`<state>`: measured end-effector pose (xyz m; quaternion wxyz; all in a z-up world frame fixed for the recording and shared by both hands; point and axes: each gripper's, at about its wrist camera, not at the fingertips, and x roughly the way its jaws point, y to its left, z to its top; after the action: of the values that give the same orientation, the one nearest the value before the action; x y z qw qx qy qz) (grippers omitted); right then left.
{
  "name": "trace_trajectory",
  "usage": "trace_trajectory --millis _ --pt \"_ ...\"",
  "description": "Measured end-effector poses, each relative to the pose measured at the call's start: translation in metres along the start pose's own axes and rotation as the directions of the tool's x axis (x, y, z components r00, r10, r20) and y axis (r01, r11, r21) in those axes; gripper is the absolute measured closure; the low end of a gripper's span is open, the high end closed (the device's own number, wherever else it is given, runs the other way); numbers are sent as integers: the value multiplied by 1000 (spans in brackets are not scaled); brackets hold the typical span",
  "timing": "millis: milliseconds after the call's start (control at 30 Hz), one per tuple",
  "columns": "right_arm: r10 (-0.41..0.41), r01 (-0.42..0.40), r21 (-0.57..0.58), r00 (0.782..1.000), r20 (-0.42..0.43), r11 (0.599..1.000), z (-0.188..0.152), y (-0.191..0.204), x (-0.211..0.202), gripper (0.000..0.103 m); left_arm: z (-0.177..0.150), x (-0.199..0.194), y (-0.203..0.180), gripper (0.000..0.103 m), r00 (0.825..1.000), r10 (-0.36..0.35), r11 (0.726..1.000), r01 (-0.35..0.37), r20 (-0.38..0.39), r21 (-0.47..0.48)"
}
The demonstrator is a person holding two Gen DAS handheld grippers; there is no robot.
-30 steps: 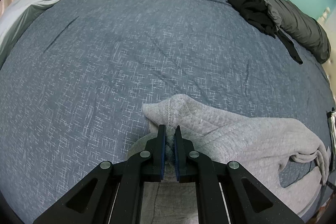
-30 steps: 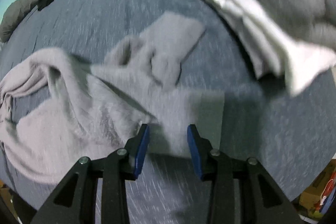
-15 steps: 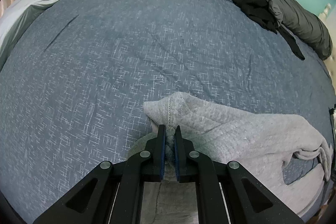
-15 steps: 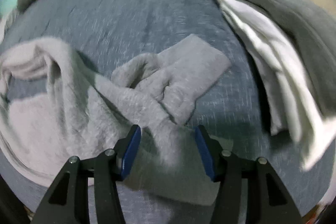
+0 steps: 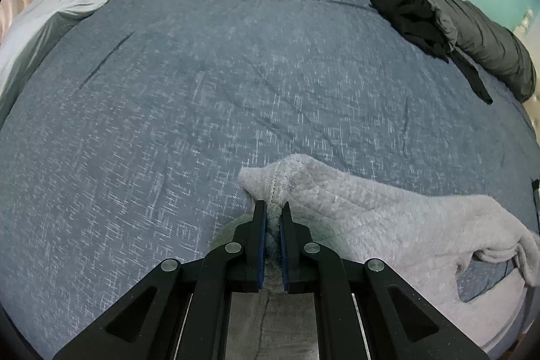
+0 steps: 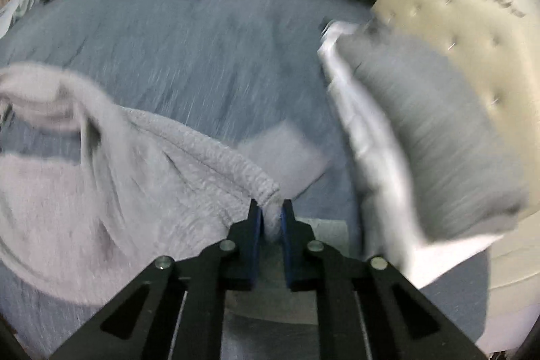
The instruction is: Fold clothes
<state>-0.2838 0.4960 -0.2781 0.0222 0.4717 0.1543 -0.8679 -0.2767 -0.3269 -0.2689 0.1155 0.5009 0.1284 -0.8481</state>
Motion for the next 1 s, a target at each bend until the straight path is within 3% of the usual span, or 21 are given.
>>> trace_trajectory --millis 200,467,733,1000 --pt "-81 77 48 993 92 996 59 -31 -25 93 13 -18 6 97 997 15 1000 -13 72 -26" --pt "-133 119 100 981 144 988 134 -29 -12 94 41 -26 11 97 993 9 997 0 122 -72" --pt "-163 145 138 979 124 980 173 -29 8 94 66 5 20 97 996 -1 991 14 91 -137" --pt "-189 181 110 980 69 977 207 -11 68 94 86 50 21 97 999 13 982 -4 50 -187"
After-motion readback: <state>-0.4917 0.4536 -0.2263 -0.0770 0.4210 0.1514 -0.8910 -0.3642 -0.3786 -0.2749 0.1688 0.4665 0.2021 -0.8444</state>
